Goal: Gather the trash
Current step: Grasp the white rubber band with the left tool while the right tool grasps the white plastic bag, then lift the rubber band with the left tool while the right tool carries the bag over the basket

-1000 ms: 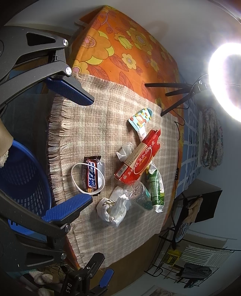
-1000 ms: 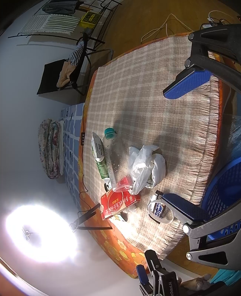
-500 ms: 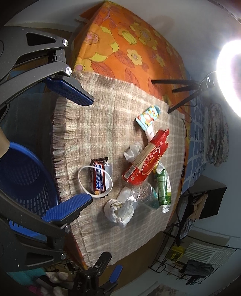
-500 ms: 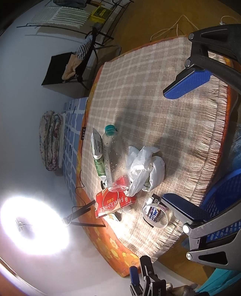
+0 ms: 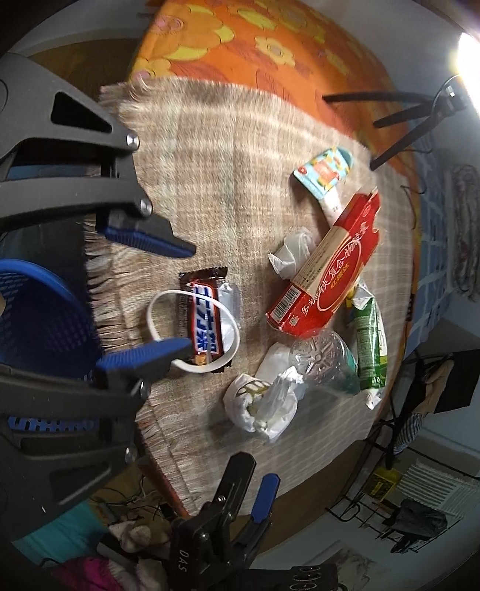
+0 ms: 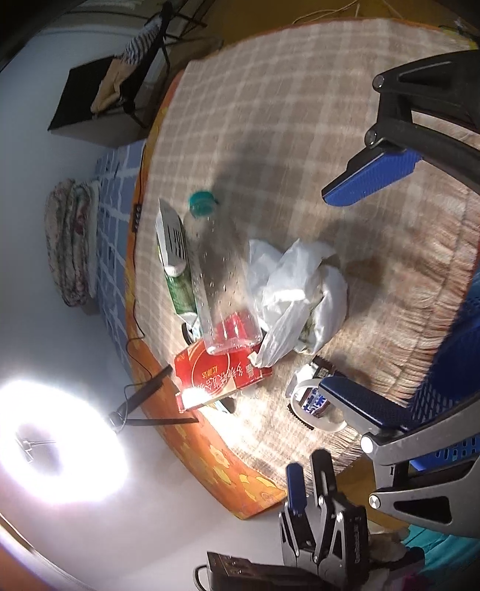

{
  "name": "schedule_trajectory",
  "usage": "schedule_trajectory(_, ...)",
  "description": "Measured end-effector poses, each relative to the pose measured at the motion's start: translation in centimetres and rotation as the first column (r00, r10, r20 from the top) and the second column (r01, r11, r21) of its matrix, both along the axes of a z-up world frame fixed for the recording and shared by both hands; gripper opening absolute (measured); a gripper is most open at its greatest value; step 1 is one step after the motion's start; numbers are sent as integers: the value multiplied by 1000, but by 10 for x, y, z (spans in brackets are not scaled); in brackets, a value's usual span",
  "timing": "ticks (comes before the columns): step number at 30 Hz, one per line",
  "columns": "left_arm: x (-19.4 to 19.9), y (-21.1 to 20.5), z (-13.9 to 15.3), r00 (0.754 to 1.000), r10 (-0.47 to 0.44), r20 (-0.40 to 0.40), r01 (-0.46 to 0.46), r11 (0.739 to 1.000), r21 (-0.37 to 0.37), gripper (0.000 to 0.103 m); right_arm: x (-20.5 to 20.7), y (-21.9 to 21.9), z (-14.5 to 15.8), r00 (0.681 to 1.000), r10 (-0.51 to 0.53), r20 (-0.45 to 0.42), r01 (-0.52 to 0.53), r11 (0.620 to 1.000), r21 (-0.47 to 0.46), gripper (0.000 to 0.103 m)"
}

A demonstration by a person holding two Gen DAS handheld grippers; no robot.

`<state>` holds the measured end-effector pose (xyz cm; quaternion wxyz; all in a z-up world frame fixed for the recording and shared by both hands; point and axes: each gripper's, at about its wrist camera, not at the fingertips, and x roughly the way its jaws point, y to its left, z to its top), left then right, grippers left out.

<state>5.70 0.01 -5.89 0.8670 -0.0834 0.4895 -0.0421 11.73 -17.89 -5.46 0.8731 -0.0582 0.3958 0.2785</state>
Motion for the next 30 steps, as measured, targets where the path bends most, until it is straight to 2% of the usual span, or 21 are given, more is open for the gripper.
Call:
schedule_trajectory(4, 13, 0, -8, 1000, -10, -21, 10, 1000, -6, 31, 12, 9, -6, 1000, 12, -28, -12, 1000, 11, 92)
schedule_trajectory(9, 29, -4, -14, 999, -28, -38, 28, 1000, 7, 31, 23, 15, -11, 999, 13, -53, -12, 1000, 22, 92)
schedule_trajectory(15, 42, -8, -25, 997, -44, -64, 46, 999, 23, 25, 29, 27, -16, 998, 24, -52, -24, 1000, 1, 92)
schedule_trajectory(17, 45, -9, -30, 996, -47, -75, 50, 998, 32, 21, 31, 29, -19, 998, 26, -61, -26, 1000, -3, 92)
schedule_trajectory(19, 46, -10, -33, 996, -45, -78, 48, 998, 38, 12, 33, 30, -22, 997, 26, -70, -27, 1000, -9, 92)
schedule_trajectory(22, 47, -8, -33, 997, -37, -69, 39, 999, 30, 5, 36, 33, -27, 997, 22, -75, -24, 999, -27, 91)
schedule_trajectory(30, 42, -4, -21, 999, -33, -25, 34, 999, 20, 2, 40, 36, -33, 996, 19, -90, -23, 999, -48, 73)
